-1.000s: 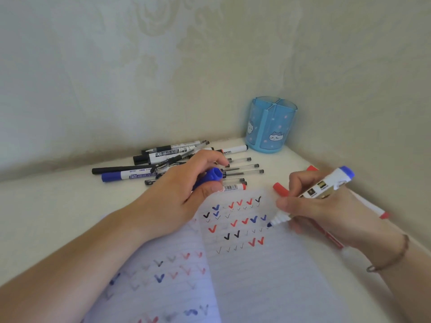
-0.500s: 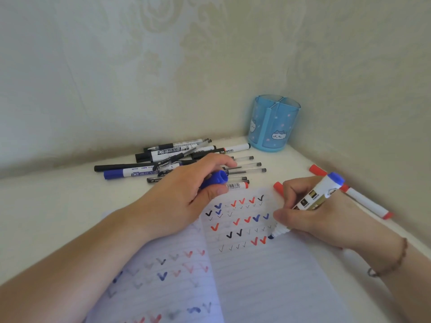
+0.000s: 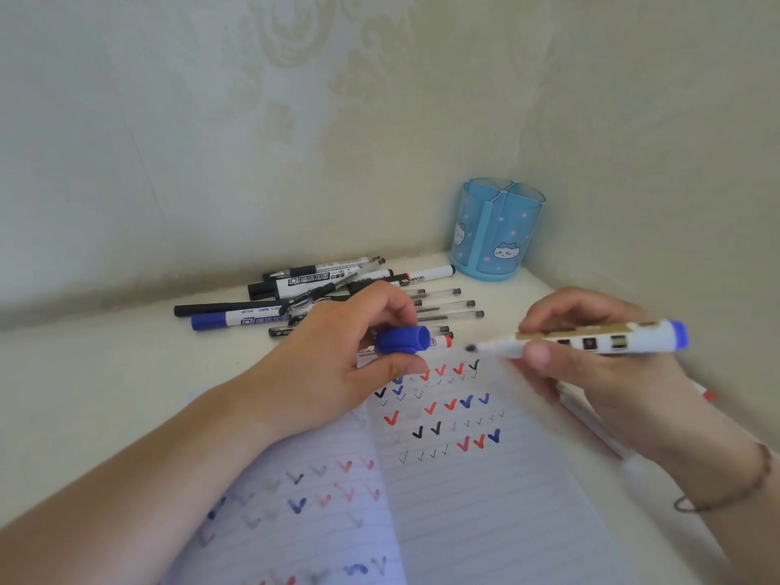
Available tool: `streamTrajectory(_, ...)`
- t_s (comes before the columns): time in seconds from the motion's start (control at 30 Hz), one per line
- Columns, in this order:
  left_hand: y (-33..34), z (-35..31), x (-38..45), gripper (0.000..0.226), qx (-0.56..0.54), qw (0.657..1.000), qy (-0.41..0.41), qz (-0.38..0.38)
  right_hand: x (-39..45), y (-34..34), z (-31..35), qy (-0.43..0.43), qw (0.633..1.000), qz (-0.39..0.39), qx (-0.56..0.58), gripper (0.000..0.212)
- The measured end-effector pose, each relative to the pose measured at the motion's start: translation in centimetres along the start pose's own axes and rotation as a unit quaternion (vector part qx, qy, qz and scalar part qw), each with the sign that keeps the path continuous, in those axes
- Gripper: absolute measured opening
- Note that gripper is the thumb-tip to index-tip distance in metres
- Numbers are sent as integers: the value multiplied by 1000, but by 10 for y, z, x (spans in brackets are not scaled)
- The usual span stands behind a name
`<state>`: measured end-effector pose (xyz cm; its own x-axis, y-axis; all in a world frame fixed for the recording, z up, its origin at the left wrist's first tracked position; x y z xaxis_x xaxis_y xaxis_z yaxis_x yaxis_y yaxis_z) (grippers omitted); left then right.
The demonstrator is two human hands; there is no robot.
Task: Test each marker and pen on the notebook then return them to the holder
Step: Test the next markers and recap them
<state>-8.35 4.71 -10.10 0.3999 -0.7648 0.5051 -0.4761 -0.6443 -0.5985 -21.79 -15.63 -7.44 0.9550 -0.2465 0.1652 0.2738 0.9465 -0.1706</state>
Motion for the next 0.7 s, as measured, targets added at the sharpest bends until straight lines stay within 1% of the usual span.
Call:
streamTrajectory(0.03,0,-1,0,27,-2,1000,4,-4,0,1,1,-4,1000,22,18,39)
streamTrajectory(0.1,-1,-3,0,21,-2,1000,13,-10,-2,4,1,-17,999,42,29,30)
streamTrajectory(0.27,0,-3,-1,18,14,999,38,7,-4,11,-3,-17,999,30,15,30)
streamTrajectory(0.37,2,-8,-1,17,24,998,59,17,-5,16,0,-9,999,50,-3,25)
streamTrajectory(0.47,5,-13,-2,15,31,996,84,17,-6,23,1,-3,998,63,13,35)
streamTrajectory(0.53,7,-16,-4,14,6,997,83,-7,-7,27,2,-12,998,53,33,36)
streamTrajectory(0.63,7,-21,-4,14,-66,994,68,-48,-8,32,3,-37,997,42,60,33)
streamTrajectory(0.7,6,-24,-5,16,-88,992,71,-60,-10,35,4,-56,995,35,70,29)
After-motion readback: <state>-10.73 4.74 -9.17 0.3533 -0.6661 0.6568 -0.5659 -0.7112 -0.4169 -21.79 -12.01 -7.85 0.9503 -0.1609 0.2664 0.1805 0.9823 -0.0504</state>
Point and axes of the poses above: each hand's wrist, its own x-axis towards the middle knuckle, its own y-axis out of the palm, z = x × y, the point moved 1 cm from there along x, towards the middle knuckle, and after that the axes turned 7 degrees about y, right-handed, at the moved point
